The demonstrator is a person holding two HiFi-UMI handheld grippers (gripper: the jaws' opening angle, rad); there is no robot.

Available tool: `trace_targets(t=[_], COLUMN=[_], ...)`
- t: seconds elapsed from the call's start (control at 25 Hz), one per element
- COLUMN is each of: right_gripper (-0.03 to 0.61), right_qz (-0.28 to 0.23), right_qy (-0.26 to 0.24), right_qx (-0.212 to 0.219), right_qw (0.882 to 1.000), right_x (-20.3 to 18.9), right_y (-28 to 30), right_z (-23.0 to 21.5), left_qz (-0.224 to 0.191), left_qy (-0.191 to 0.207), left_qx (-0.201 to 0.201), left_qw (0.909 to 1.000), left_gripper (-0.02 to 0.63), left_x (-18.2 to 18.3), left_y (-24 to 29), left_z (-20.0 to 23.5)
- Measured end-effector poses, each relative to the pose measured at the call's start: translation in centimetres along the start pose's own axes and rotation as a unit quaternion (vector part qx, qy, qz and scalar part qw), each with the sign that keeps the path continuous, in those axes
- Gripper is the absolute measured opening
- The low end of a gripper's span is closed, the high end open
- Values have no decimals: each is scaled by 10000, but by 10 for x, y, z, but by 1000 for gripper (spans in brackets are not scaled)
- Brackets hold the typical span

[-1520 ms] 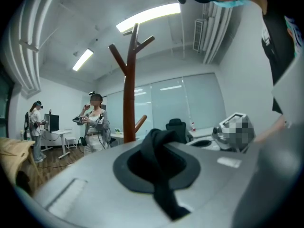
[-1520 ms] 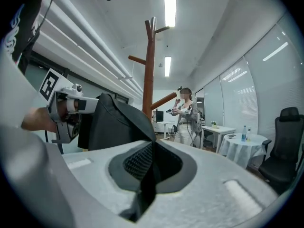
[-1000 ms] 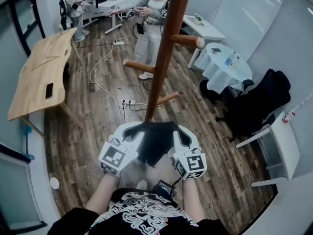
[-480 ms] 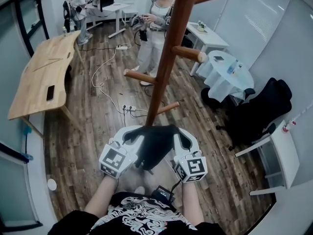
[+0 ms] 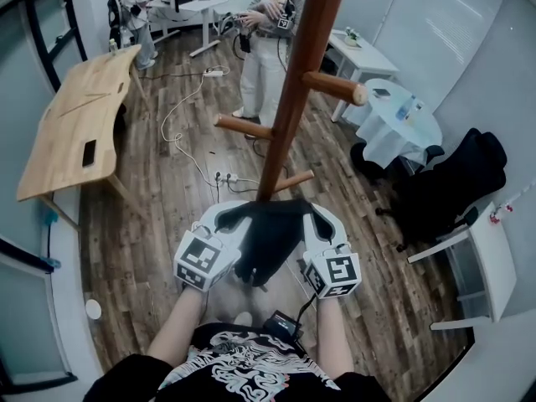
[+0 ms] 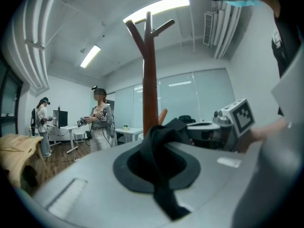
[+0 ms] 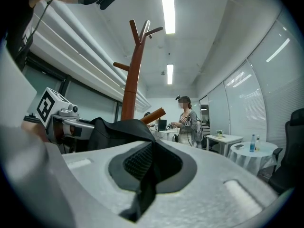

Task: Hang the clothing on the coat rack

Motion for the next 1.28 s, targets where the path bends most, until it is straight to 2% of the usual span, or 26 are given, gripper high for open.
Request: trace_targets(t=[0.2,0.6,0.92,1.28], right_gripper=[6,8,8,8], right_qz=[122,797,933,1126], right_qy=[-3,104,125,35], right_qx=[25,232,440,535], right_qw=[9999,9965,9946,9922], right_x=[-6,-62,-74,-85], right_y=[18,51,62,65], right_z=[-5,-5,2,15], left_qz=[178,876,1086,1335], left_qy=[-114,-211,-315,-367], left_qx=[71,22,-9,-341], left_qw=[9998,9959,9936,9898], left_gripper=[-6,-5,-6,-6], left_x=[-6,-48,-60,-77], left_y=[11,35,42,48], left_z=[10,15,12,7])
Point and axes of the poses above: the fingertips, and each gripper's own axes: y forward along the fingers, z to its left, x out of its top, the point moved 10 cm from there along -y, backward along the fingers, and after that the axes turned 10 degrees about z, right-handed, at the moved point
